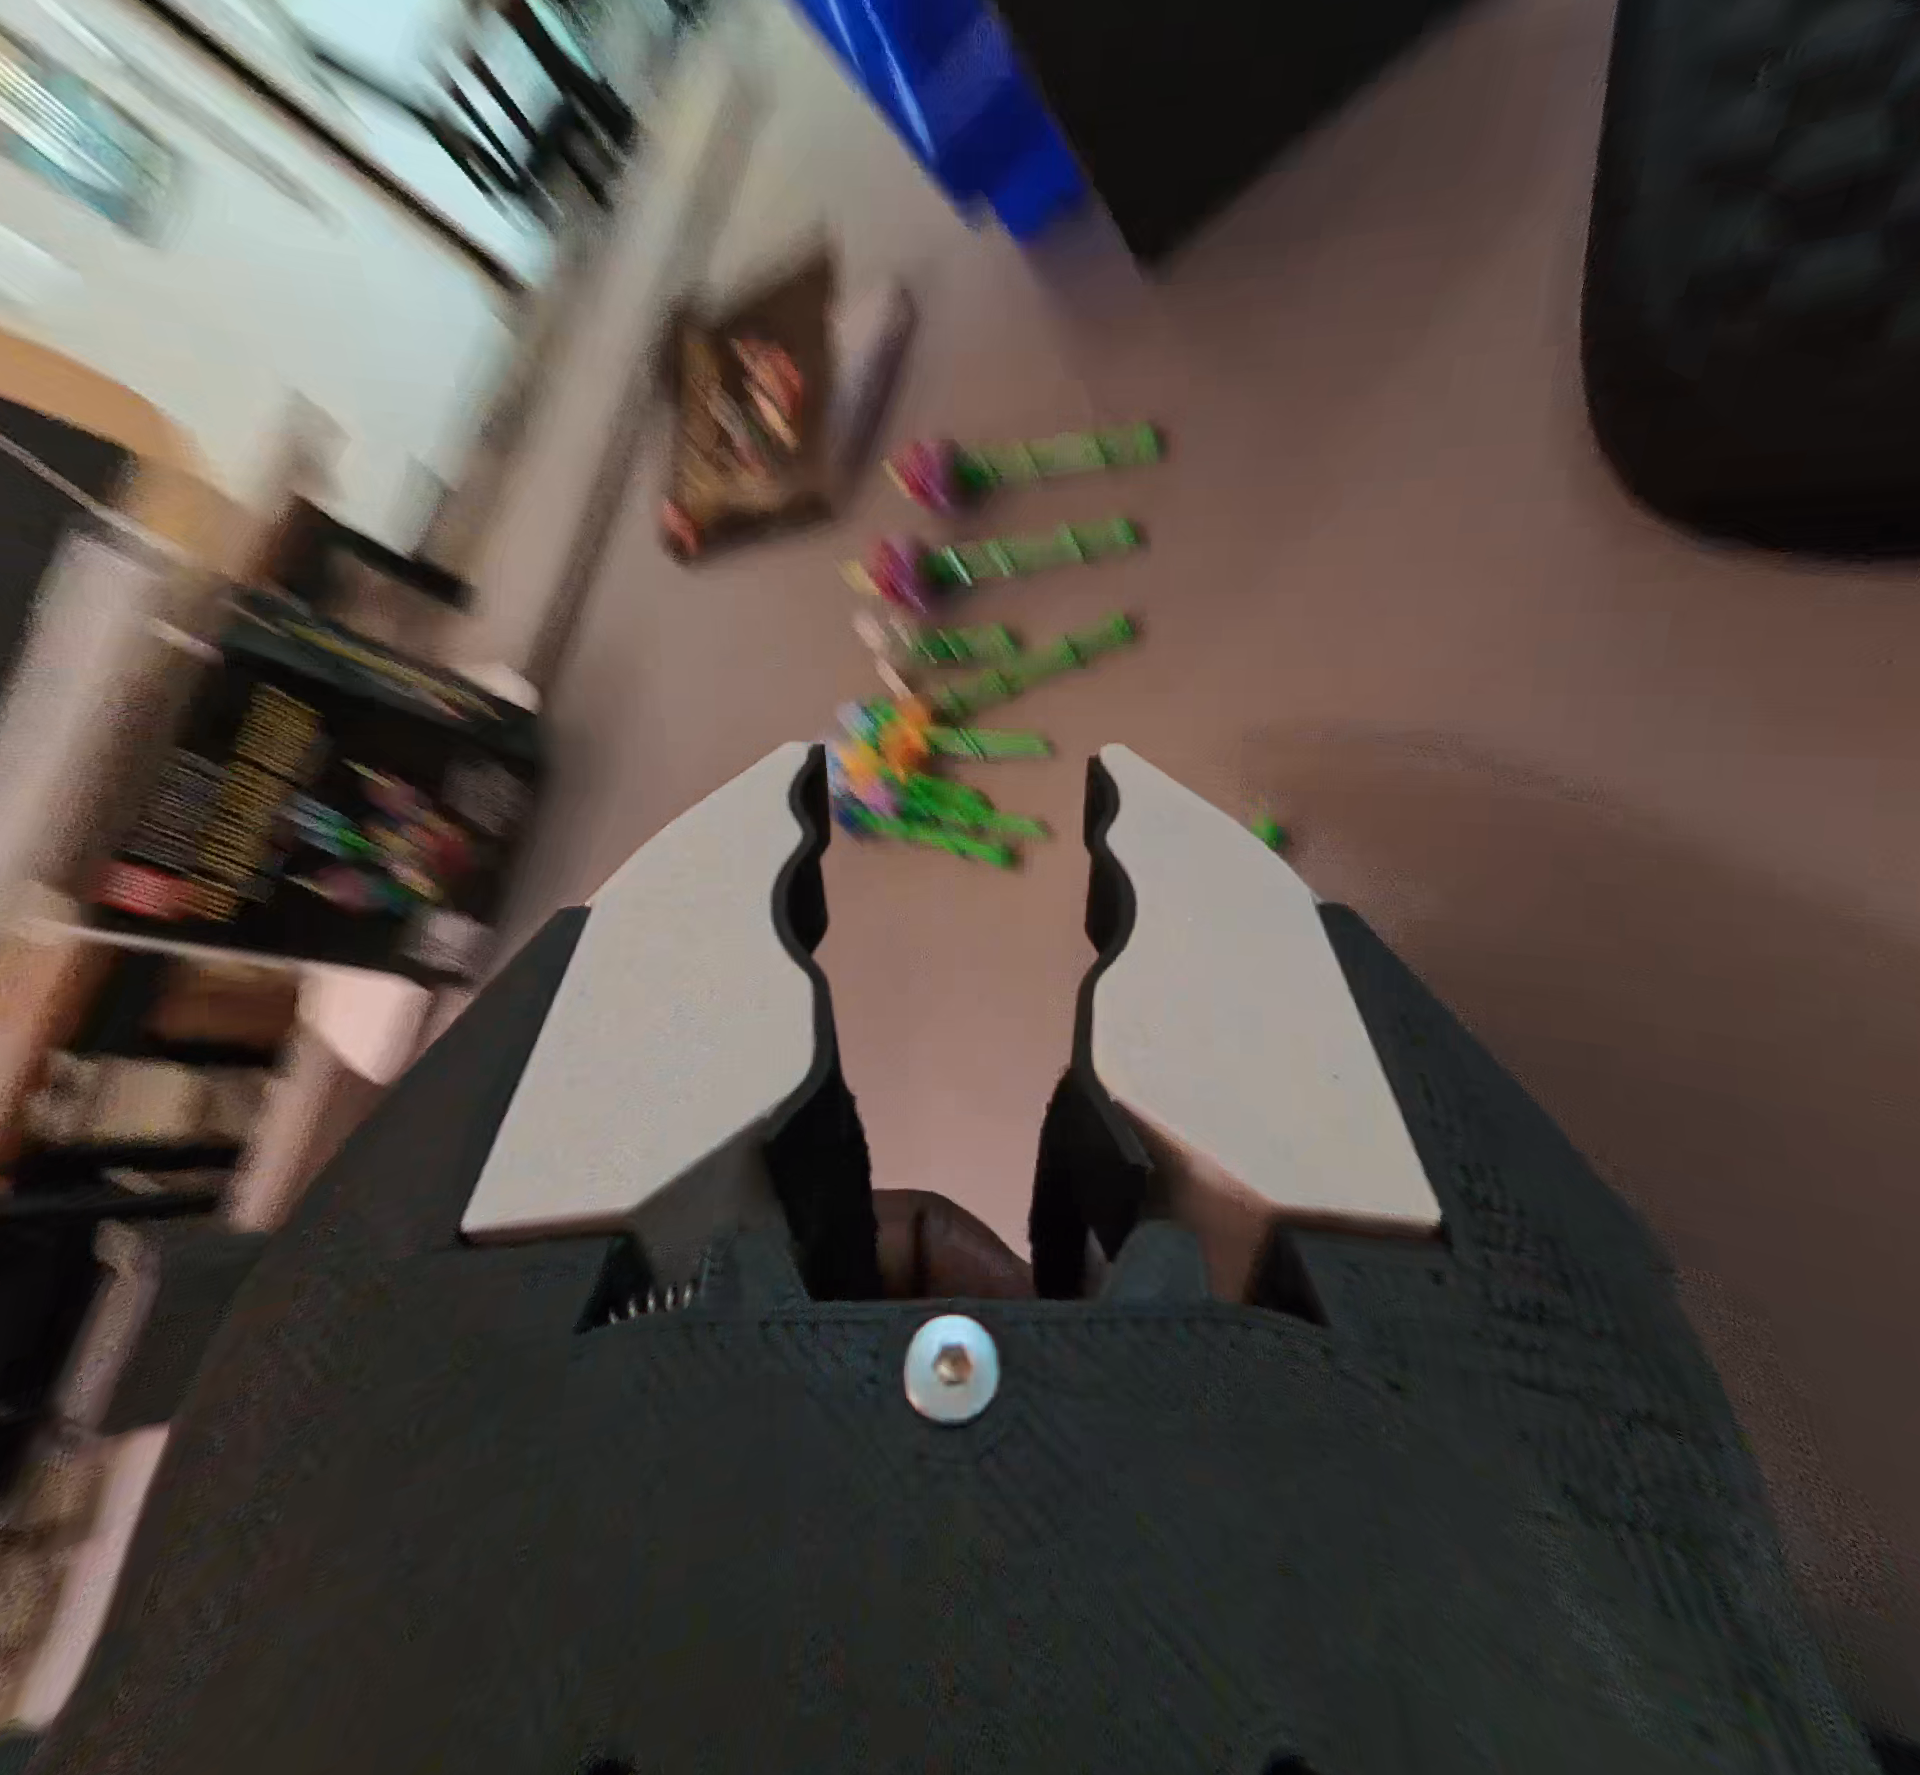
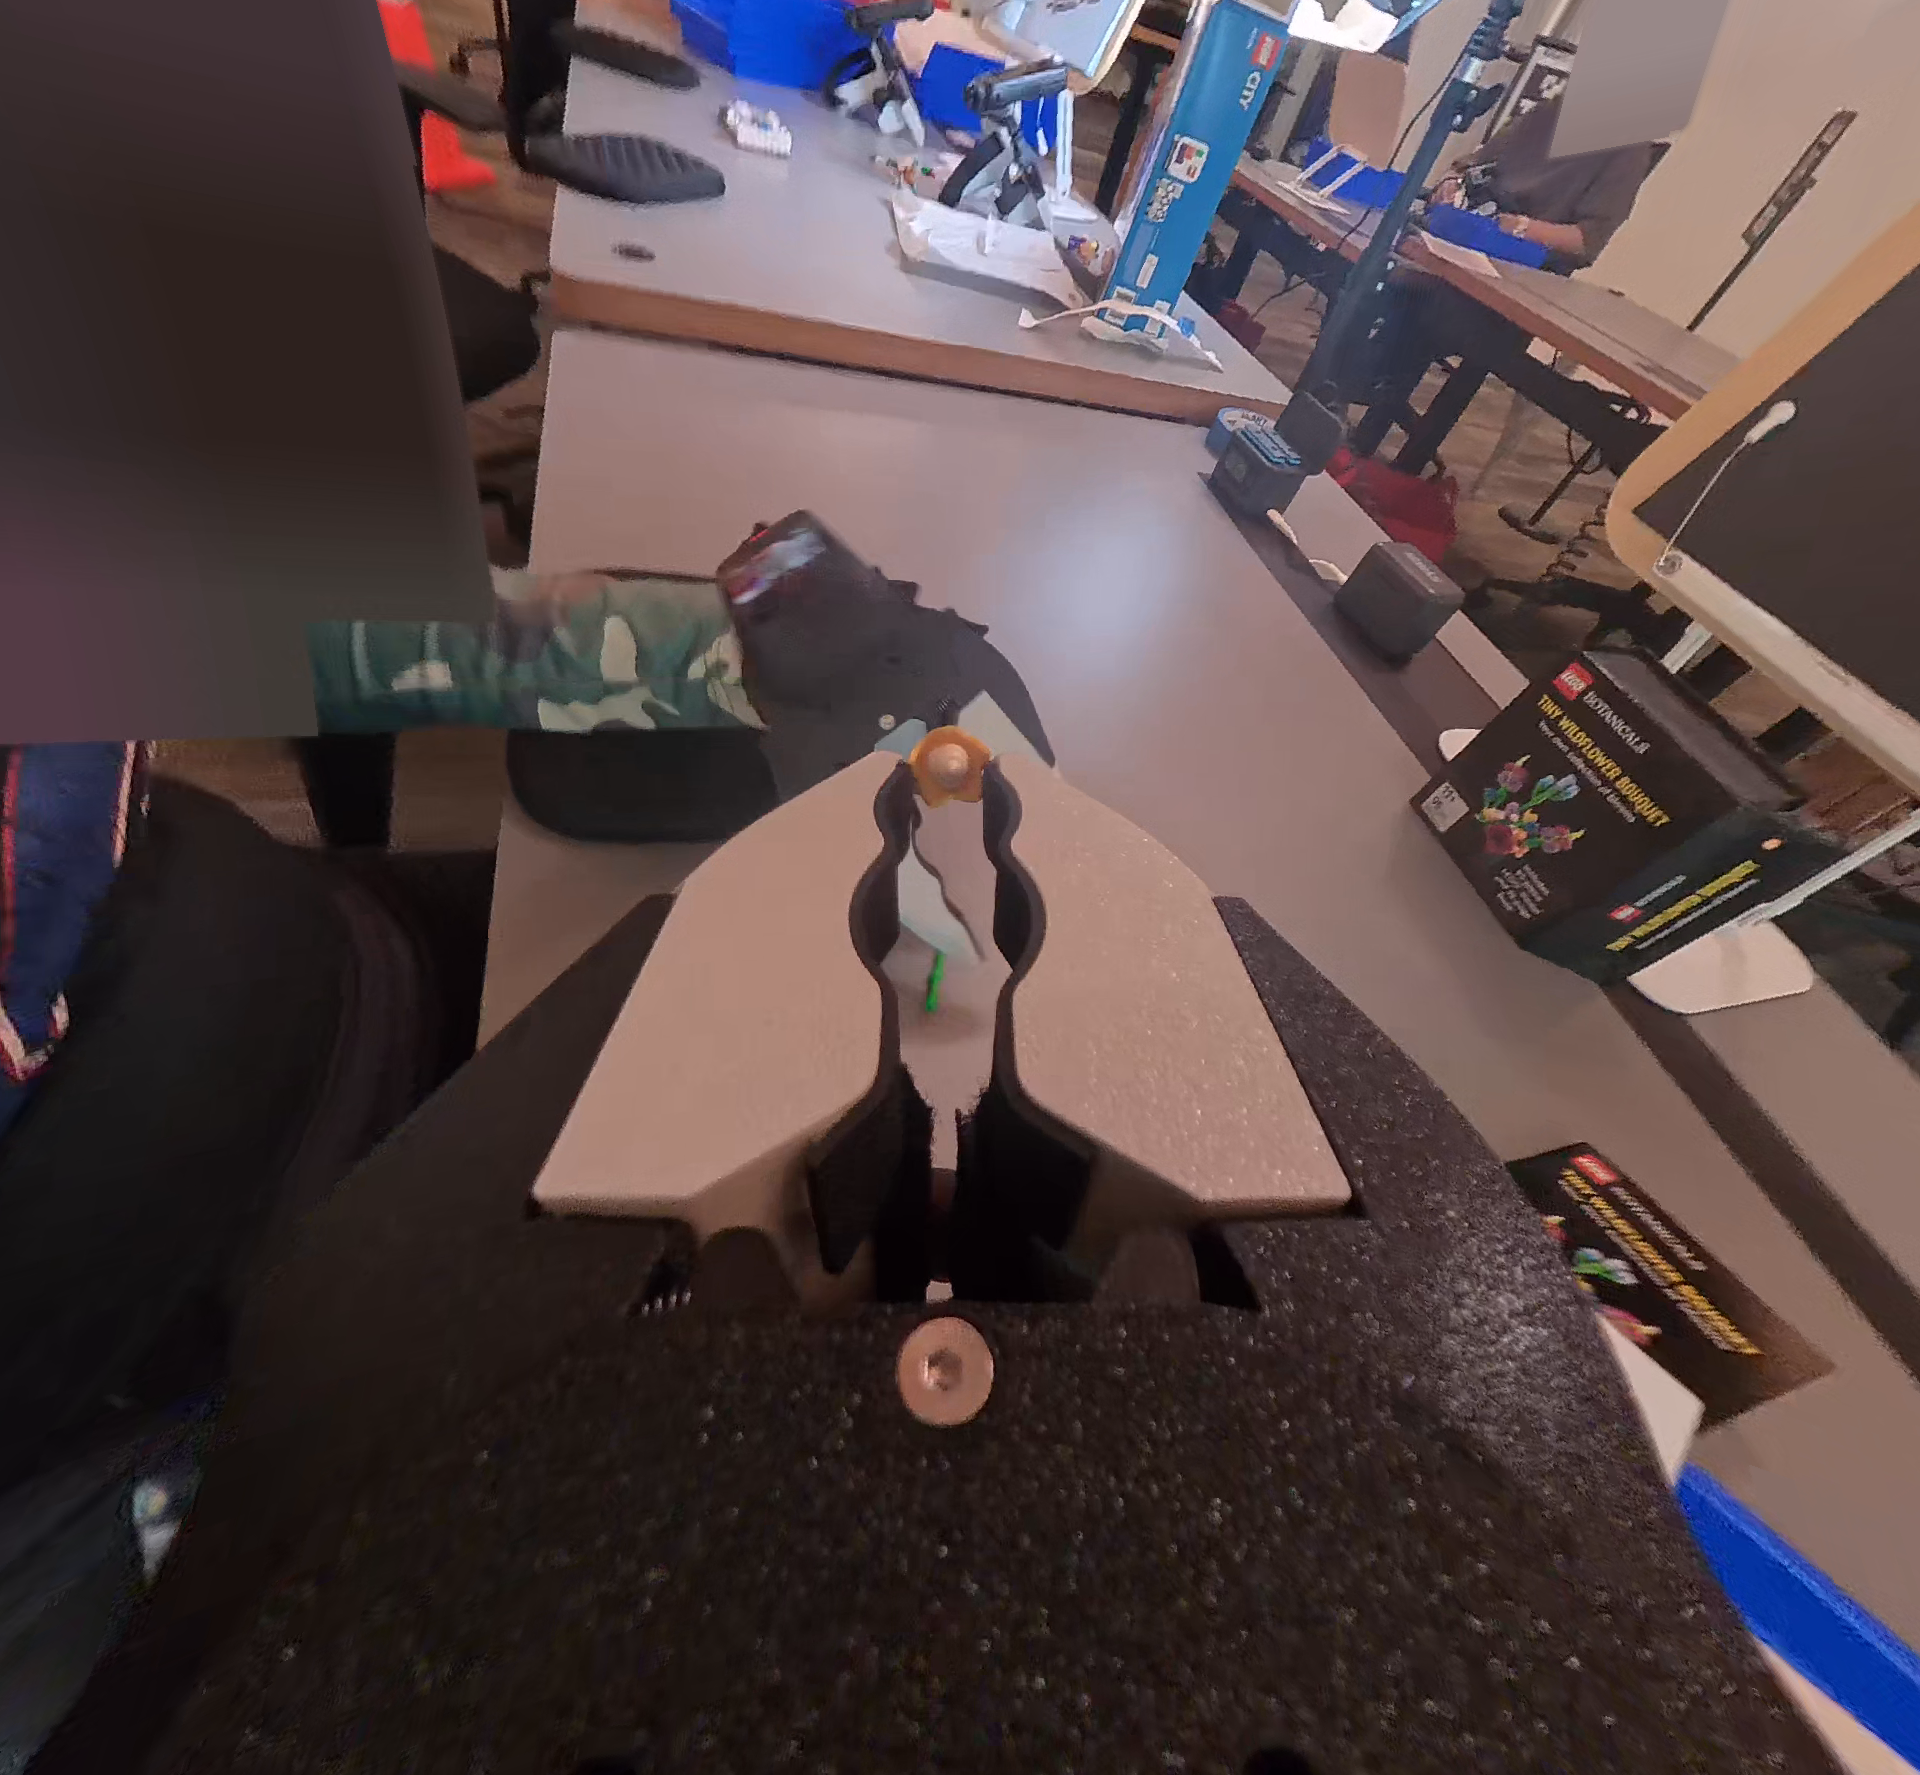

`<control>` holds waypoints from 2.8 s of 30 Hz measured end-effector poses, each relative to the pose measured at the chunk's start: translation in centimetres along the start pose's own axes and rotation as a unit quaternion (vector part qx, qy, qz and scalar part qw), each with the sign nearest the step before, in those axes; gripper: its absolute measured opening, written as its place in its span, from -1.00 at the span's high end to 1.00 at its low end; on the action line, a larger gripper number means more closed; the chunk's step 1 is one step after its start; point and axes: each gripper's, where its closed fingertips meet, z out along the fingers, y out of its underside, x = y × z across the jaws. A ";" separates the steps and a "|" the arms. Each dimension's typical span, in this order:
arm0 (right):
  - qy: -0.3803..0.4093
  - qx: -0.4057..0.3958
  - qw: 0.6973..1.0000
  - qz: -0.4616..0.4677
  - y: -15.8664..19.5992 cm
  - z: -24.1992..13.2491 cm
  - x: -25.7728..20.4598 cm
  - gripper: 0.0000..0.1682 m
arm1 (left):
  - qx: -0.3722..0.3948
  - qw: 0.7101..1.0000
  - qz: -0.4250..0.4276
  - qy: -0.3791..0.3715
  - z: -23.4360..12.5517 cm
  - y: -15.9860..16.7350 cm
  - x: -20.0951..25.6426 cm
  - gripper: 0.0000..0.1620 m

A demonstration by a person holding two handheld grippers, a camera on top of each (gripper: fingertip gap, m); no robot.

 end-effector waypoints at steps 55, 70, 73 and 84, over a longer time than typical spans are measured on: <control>-0.085 0.048 0.995 -0.015 -0.5 4.0 -3.1 0.93 | 0.418 0.908 0.005 0.032 -12.3 -13.9 0.2 0.84; -0.148 0.117 0.973 0.136 -2.0 3.0 -2.5 0.93 | 0.327 0.898 0.228 -0.189 -13.0 -15.2 -0.7 0.84; -0.145 0.113 0.977 0.109 -2.0 2.9 -2.9 0.94 | 0.324 0.900 0.224 -0.187 -12.9 -15.1 -0.8 0.84; -0.159 0.109 0.975 0.114 -1.7 3.3 -3.1 0.96 | 0.316 0.908 0.219 -0.164 -12.4 -14.7 -0.6 0.85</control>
